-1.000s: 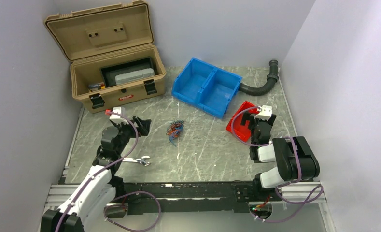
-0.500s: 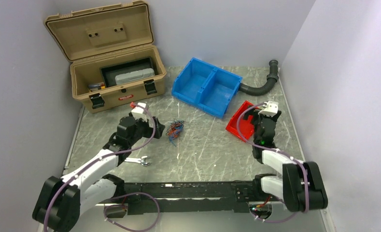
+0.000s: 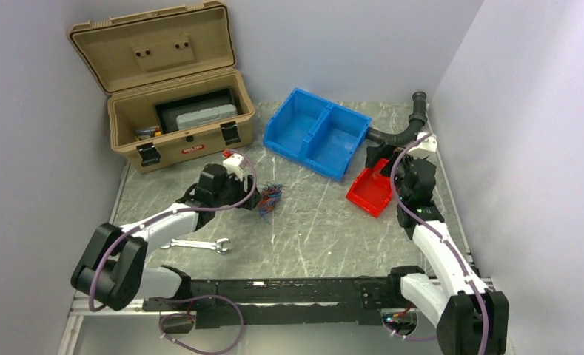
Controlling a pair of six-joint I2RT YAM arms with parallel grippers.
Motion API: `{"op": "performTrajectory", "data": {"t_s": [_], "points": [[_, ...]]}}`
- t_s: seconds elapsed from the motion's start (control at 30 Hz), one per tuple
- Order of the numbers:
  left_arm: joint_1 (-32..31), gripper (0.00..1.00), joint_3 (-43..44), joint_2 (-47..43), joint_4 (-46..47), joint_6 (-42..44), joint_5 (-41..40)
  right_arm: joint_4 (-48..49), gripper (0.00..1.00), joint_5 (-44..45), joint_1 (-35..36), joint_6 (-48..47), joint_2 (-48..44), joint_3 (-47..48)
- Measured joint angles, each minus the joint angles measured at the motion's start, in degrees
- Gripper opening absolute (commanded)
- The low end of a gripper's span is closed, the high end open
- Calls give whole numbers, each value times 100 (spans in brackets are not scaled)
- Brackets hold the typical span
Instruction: Untangle the cables
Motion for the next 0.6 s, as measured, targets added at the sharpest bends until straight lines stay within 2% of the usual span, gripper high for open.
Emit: {"op": "performTrajectory", "data": {"t_s": [0.13,0.33,0.37,0.43,0.47,0.5,0.6], "points": [[-2,70,232,411,-116,-7,201,-315,99,-380,-2,238,-299,-229],[-2,57,446,778,-175,-44,448,-730,97,-848,24,286,-243,-232],[-2,53,511,872,-186,-48,511,-732,97,-938,46,295,-227,-232],[-2,36,640,1067,-197,-63,632,-726,99,-1014,160,304,-173,-234],[-2,24,691,1154,-197,-90,699,-726,100,-1027,275,302,-114,-229],[-2,3,721,1213,-192,-96,772,-730,100,-1003,439,295,-26,-214],[-2,0,732,1279,-203,-155,922,-776,100,-802,1150,229,330,-90]]}}
